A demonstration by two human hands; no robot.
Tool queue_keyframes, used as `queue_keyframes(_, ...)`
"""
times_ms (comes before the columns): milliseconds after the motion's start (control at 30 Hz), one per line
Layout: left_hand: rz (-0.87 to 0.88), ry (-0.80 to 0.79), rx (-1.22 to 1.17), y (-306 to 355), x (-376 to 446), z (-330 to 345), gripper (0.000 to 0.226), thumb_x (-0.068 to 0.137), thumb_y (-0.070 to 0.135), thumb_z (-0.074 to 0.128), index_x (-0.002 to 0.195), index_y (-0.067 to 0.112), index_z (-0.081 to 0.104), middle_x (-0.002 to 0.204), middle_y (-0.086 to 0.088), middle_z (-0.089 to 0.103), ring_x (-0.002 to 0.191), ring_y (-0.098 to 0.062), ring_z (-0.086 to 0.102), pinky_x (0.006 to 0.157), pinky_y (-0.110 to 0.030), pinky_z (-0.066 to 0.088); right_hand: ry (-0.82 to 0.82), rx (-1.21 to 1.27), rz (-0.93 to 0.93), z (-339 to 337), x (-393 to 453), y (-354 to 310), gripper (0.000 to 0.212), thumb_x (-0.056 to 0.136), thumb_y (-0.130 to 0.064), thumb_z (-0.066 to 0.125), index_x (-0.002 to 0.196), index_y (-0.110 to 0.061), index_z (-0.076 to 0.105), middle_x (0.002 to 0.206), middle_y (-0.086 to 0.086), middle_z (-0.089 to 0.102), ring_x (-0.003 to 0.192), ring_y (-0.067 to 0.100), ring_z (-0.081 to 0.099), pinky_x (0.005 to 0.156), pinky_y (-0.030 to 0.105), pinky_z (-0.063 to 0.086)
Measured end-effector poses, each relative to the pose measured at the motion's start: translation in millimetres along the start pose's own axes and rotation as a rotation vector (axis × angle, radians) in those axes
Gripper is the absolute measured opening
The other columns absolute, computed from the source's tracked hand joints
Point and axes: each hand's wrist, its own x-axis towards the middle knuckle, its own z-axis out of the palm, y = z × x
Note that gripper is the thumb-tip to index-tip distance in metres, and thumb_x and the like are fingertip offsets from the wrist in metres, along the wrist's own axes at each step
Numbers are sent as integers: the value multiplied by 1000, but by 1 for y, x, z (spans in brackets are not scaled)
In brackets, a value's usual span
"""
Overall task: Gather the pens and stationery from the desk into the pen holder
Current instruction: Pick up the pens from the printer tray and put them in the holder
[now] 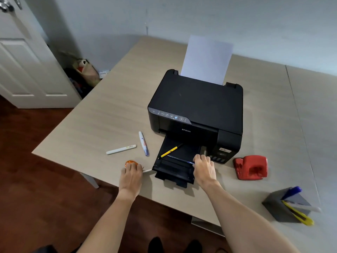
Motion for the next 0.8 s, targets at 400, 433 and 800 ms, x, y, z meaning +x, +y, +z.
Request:
queue_keyframes(400, 96, 239, -663, 16, 5, -54, 6, 94, 16, 43, 99, 18, 45, 87, -6, 57, 73, -28, 58, 63, -41, 47, 88, 283, 174, -15, -51, 50, 30, 79, 12, 37, 92, -14, 43, 83, 6, 58, 83, 30, 54, 75, 38, 38)
queue_keyframes(433, 157, 212, -679, 23, 7, -58, 9, 94, 14, 44, 101, 18, 47, 90, -5, 57, 75, -26, 58, 64, -40, 47, 107, 290, 196, -19, -58, 60, 30, 79, 12, 37, 93, -13, 45, 81, 6, 58, 81, 30, 53, 74, 37, 37)
queue_keyframes(800, 818, -9, -734, 225, 7, -129, 19, 88, 18, 45, 104, 25, 54, 103, 0, 65, 94, -21, 60, 81, -40, 51, 494, 208, 499, -112, -148, 199, 13, 81, -4, 52, 93, -6, 58, 93, 14, 61, 88, 34, 55, 75, 45, 50)
